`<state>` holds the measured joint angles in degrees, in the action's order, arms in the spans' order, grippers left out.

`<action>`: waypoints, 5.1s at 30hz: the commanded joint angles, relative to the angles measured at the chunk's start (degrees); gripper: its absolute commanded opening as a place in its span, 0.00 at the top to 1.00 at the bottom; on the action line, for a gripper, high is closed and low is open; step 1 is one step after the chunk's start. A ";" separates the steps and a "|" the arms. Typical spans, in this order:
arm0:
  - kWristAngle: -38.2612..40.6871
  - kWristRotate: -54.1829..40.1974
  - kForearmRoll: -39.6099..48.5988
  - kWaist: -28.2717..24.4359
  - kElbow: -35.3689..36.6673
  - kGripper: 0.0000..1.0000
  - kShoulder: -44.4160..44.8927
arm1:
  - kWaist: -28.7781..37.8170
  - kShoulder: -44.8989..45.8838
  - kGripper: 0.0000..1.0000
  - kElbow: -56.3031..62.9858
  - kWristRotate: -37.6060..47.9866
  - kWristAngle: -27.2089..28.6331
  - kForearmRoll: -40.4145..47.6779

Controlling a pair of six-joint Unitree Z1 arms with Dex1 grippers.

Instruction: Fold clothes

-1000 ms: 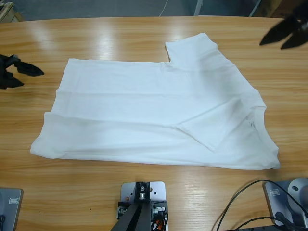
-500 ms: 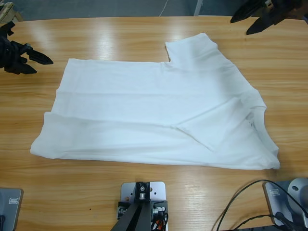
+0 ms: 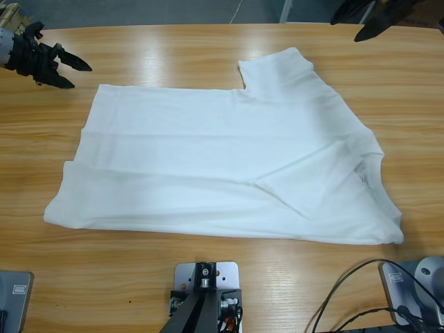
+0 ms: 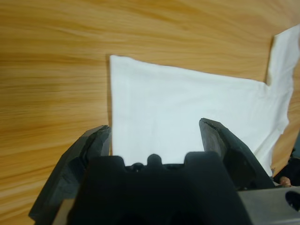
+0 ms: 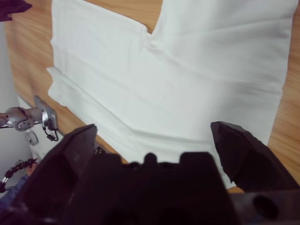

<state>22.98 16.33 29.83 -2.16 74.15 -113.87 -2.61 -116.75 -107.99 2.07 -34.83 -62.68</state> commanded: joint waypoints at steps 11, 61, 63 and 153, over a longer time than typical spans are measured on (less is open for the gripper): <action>-6.35 -0.42 4.60 0.96 6.53 0.25 -9.49 | -0.91 -7.72 0.00 -3.67 -0.84 1.08 -2.22; -8.83 2.08 7.52 5.67 11.23 0.25 -15.20 | -1.56 -9.63 0.00 -7.06 -0.93 0.34 -4.03; -8.83 2.41 7.80 6.09 11.45 0.25 -15.32 | -1.73 -9.63 0.00 -7.13 -0.93 0.25 -4.03; -9.27 2.18 13.53 10.77 13.83 1.00 -15.85 | -1.98 -48.94 0.00 -75.23 3.64 0.41 -22.75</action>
<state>14.27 19.09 42.15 8.10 88.11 -126.69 -6.25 -157.72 -152.59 4.97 -33.26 -79.89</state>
